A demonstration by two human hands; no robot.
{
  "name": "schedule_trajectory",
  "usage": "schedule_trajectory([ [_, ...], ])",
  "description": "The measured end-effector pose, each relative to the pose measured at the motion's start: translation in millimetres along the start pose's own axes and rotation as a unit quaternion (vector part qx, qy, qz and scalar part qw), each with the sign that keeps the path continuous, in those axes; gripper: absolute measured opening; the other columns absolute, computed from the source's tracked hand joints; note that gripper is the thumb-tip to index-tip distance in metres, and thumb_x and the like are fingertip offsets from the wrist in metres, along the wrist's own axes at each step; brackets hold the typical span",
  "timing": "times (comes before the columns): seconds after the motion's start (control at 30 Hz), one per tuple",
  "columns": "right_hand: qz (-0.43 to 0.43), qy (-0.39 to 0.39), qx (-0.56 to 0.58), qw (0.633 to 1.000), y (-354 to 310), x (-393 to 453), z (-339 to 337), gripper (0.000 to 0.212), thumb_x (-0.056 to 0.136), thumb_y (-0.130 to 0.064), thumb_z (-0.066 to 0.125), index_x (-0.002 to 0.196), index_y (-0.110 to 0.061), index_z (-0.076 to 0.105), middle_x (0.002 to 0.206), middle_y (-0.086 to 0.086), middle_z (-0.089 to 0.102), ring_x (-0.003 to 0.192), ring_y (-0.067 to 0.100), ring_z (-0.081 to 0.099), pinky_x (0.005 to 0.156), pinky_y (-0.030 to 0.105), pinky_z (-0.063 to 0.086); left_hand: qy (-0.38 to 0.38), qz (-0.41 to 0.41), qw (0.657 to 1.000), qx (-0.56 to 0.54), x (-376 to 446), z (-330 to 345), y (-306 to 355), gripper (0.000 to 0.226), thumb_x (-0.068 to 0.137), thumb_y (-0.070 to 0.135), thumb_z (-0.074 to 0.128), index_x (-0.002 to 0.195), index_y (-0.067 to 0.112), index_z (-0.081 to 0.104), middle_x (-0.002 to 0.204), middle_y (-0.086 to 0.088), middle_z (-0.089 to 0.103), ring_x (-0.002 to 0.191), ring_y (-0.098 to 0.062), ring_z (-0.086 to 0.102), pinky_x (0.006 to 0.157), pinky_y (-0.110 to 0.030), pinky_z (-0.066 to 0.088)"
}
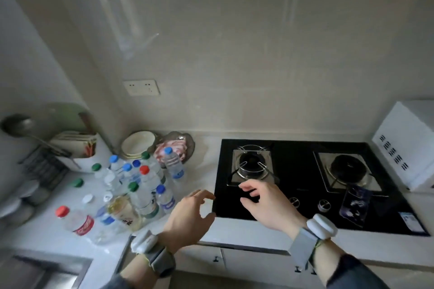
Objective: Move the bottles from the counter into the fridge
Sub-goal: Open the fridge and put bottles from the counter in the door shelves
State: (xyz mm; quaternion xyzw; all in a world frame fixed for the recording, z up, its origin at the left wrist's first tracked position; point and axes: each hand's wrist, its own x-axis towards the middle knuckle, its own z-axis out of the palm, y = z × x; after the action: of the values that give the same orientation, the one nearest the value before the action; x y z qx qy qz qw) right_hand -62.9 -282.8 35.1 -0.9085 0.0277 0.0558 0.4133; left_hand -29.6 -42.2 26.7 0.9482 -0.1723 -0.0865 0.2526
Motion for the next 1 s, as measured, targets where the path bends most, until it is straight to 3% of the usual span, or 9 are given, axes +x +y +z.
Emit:
schedule_trajectory([
  [0.23, -0.063, -0.076, -0.035, 0.994, -40, 15, 48, 0.039, 0.093, -0.032, 0.067, 0.132, -0.033, 0.063, 0.124, -0.018, 0.064, 0.109, 0.003, 0.062, 0.097, 0.023, 0.05, 0.07, -0.095, 0.993, -0.03, -59, -25, -53, 0.039, 0.092, 0.04, 0.069, 0.128, 0.041, 0.055, 0.126, 0.023, 0.056, 0.116, -0.002, 0.057, 0.099, -0.027, 0.051],
  [0.37, -0.087, -0.098, -0.046, 0.99, -62, 30, 71, 0.038, 0.092, -0.033, 0.066, 0.13, -0.036, 0.063, 0.121, -0.018, 0.064, 0.108, 0.005, 0.062, 0.098, 0.025, 0.051, 0.111, -0.131, 0.984, -0.053, -79, -37, -82, 0.042, 0.09, 0.04, 0.071, 0.128, 0.044, 0.055, 0.127, 0.021, 0.057, 0.116, -0.003, 0.057, 0.097, -0.031, 0.055],
  [0.6, -0.09, -0.128, -0.076, 0.985, -92, 66, 126, 0.045, 0.093, -0.036, 0.065, 0.137, -0.033, 0.057, 0.128, -0.014, 0.06, 0.104, 0.009, 0.061, 0.096, 0.028, 0.05, 0.159, -0.156, 0.972, -0.074, -70, -63, -123, 0.043, 0.088, 0.034, 0.075, 0.128, 0.031, 0.059, 0.132, 0.014, 0.051, 0.096, -0.004, 0.063, 0.079, -0.018, 0.053],
  [0.7, -0.078, -0.132, -0.078, 0.985, -115, 87, 161, 0.048, 0.093, -0.04, 0.064, 0.139, -0.033, 0.053, 0.131, -0.012, 0.056, 0.106, 0.013, 0.062, 0.094, 0.03, 0.05, 0.183, -0.157, 0.967, -0.086, -52, -84, -153, 0.049, 0.085, 0.033, 0.075, 0.131, 0.029, 0.057, 0.135, 0.012, 0.047, 0.089, -0.005, 0.064, 0.08, -0.031, 0.058],
  [0.8, -0.072, -0.118, -0.083, 0.987, -132, 112, 189, 0.05, 0.092, -0.038, 0.065, 0.14, -0.034, 0.051, 0.135, -0.009, 0.054, 0.112, 0.018, 0.061, 0.094, 0.031, 0.049, 0.185, -0.159, 0.967, -0.071, -30, -103, -179, 0.051, 0.086, 0.034, 0.072, 0.134, 0.029, 0.054, 0.14, 0.012, 0.044, 0.083, -0.005, 0.066, 0.078, -0.034, 0.058],
  [1.0, -0.068, -0.084, -0.107, 0.988, -160, 152, 217, 0.055, 0.09, -0.035, 0.065, 0.143, -0.033, 0.049, 0.139, -0.008, 0.053, 0.117, 0.02, 0.06, 0.095, 0.032, 0.048, 0.155, -0.168, 0.973, -0.027, -14, -116, -224, 0.059, 0.085, 0.033, 0.068, 0.141, 0.029, 0.05, 0.147, 0.007, 0.045, 0.105, -0.022, 0.064, 0.084, -0.034, 0.052],
])
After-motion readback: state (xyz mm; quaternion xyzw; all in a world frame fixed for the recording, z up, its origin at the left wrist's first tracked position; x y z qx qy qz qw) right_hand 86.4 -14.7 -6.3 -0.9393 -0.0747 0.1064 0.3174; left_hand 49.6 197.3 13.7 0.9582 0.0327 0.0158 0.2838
